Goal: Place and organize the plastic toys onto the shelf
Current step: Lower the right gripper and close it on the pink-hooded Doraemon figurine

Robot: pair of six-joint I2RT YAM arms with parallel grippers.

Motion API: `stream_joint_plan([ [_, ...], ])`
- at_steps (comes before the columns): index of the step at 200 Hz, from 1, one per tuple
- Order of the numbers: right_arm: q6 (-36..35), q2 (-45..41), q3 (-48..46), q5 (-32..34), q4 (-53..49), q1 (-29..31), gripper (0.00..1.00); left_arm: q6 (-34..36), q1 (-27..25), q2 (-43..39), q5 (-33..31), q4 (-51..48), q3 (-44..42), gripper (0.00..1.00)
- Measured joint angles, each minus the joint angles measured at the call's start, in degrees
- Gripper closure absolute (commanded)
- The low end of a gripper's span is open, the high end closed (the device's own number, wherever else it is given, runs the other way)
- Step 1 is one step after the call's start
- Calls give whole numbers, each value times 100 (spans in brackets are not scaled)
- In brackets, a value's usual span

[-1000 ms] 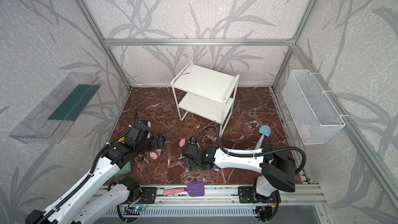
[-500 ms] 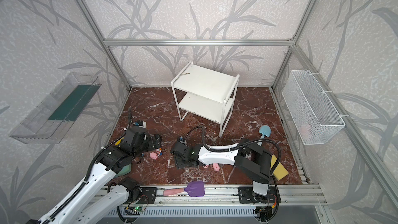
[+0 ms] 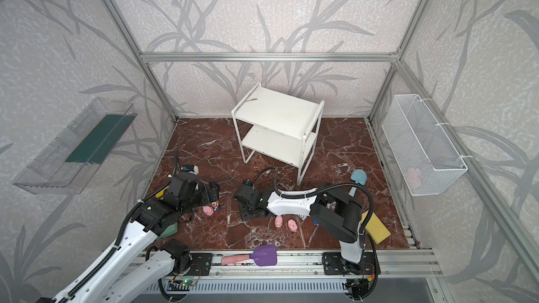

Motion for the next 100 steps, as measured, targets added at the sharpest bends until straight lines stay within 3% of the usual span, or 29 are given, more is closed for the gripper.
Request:
stream_joint_plan([
  [100, -160, 186, 107, -28, 17, -85, 66, -39, 0, -42, 50, 90, -63, 1],
])
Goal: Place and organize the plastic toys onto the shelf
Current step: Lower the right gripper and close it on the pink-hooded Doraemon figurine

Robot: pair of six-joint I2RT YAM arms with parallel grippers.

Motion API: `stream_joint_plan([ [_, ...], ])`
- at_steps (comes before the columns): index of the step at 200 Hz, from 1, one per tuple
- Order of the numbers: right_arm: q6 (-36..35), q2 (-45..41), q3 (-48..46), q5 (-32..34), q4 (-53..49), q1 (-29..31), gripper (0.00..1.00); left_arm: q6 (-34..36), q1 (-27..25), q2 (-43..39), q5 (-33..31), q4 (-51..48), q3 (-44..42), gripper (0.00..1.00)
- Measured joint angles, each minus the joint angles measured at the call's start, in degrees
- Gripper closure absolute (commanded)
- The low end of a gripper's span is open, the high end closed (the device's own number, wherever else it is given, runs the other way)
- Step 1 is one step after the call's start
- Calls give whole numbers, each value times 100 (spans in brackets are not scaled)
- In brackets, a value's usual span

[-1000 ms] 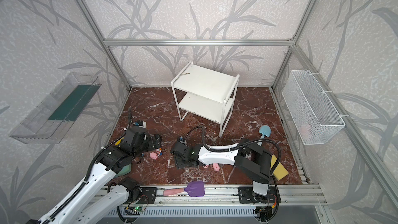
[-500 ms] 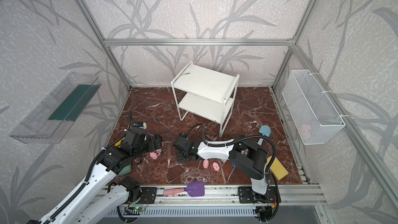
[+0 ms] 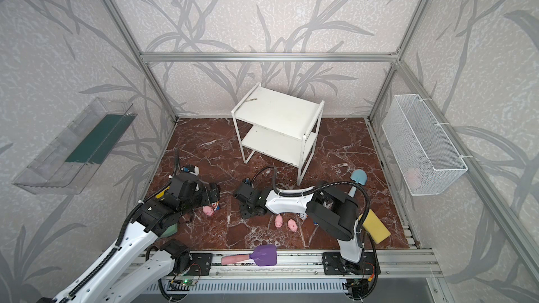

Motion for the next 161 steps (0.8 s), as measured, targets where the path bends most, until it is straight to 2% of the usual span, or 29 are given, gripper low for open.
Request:
stream_joint_plan([
  [24, -192, 0, 11, -20, 4, 0, 69, -2, 0, -4, 17, 7, -2, 1],
  [58, -1141, 26, 271, -225, -225, 0, 68, -2, 0, -4, 52, 7, -2, 1],
  [85, -1749, 24, 483, -363, -400, -13, 55, -2, 0, -4, 72, 7, -2, 1],
  [113, -1937, -35, 334, -382, -446, -44, 38, -2, 0, -4, 79, 7, -4, 1],
  [161, -1851, -225, -42, -468, -378, -66, 35, -2, 0, -4, 79, 7, -2, 1],
])
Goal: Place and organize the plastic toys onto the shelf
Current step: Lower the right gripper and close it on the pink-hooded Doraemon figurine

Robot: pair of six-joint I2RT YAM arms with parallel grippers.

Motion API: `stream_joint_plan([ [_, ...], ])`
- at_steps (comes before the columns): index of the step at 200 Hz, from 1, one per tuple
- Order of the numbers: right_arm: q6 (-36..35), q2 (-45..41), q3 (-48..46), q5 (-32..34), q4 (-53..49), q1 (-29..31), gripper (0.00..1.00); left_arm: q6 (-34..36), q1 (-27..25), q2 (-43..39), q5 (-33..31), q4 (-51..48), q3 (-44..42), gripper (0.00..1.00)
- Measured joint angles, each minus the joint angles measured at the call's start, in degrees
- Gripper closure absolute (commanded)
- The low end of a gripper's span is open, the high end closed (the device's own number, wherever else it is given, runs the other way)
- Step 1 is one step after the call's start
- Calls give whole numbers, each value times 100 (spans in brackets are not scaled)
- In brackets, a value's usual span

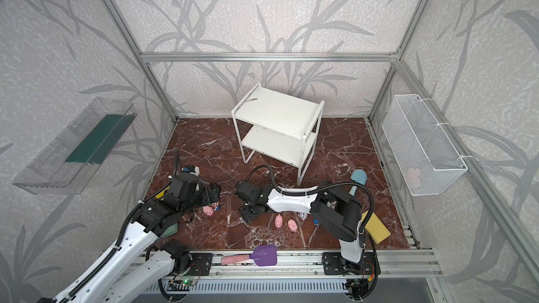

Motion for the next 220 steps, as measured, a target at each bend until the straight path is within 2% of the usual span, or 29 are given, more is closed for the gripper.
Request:
stream_joint_plan([
  [30, 205, -131, -289, -114, 273, 35, 36, 2, 0, 2, 0, 0, -2, 1],
  [82, 540, -111, -374, -245, 699, 223, 44, 2, 0, 22, 0, 4, -2, 1],
  [177, 680, 28, -203, -293, 990, 330, 40, 2, 0, 7, 2, 13, -11, 1],
  [220, 881, 35, -203, -52, 852, 433, 51, 2, 0, 7, 2, 46, -22, 1],
])
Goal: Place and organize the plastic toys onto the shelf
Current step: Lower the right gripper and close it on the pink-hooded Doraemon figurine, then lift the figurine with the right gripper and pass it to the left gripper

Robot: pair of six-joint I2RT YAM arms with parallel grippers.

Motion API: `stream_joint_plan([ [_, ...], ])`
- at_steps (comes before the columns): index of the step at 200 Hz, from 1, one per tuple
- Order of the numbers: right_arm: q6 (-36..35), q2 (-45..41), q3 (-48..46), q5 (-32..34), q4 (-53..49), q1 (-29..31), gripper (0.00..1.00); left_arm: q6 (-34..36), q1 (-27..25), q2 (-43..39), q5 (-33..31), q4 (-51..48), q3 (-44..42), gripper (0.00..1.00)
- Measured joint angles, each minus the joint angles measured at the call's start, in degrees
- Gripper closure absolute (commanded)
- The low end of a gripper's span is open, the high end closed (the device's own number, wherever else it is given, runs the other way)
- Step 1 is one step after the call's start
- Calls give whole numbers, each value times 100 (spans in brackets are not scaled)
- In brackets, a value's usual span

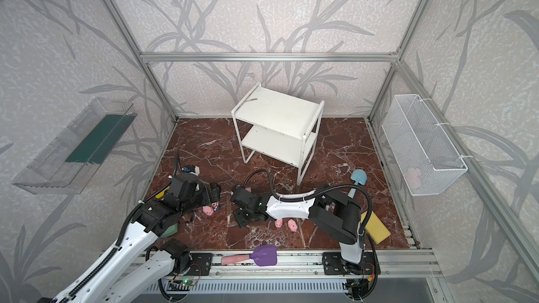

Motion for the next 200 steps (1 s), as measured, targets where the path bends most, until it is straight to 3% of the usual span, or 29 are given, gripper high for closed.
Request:
stream_joint_plan([
  [200, 227, 317, 42, 328, 437, 74, 76, 9, 0, 4, 96, 44, -17, 1],
])
